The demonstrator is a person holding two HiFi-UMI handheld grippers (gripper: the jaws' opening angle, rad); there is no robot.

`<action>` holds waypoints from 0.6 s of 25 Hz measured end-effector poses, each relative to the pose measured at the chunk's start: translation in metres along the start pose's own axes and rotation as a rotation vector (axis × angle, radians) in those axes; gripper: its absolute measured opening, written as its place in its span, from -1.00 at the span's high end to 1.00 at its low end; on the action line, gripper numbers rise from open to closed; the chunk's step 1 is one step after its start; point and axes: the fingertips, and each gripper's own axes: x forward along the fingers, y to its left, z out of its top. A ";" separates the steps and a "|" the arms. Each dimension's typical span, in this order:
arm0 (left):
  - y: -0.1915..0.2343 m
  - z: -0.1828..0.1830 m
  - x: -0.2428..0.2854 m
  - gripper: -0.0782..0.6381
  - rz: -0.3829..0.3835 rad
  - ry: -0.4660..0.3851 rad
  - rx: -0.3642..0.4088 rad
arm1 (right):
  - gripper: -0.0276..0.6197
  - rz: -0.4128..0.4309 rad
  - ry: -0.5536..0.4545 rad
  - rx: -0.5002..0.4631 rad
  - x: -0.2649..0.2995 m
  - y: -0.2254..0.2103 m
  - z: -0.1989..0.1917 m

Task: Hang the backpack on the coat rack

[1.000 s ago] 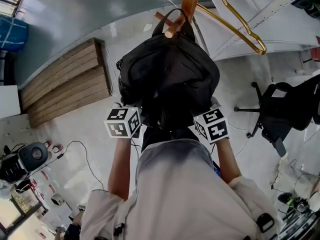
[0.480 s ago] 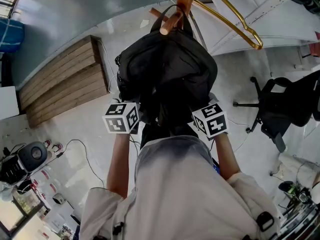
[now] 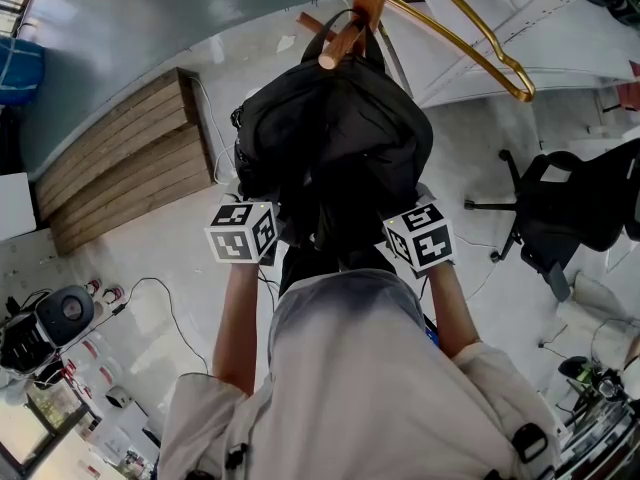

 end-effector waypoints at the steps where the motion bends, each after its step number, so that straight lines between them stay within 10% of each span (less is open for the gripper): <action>1: 0.000 -0.001 0.001 0.50 -0.001 0.001 -0.001 | 0.50 0.000 0.002 0.001 0.000 0.000 -0.001; 15: 0.000 -0.008 0.017 0.50 -0.023 0.036 -0.028 | 0.49 0.004 0.026 0.020 0.009 -0.012 -0.007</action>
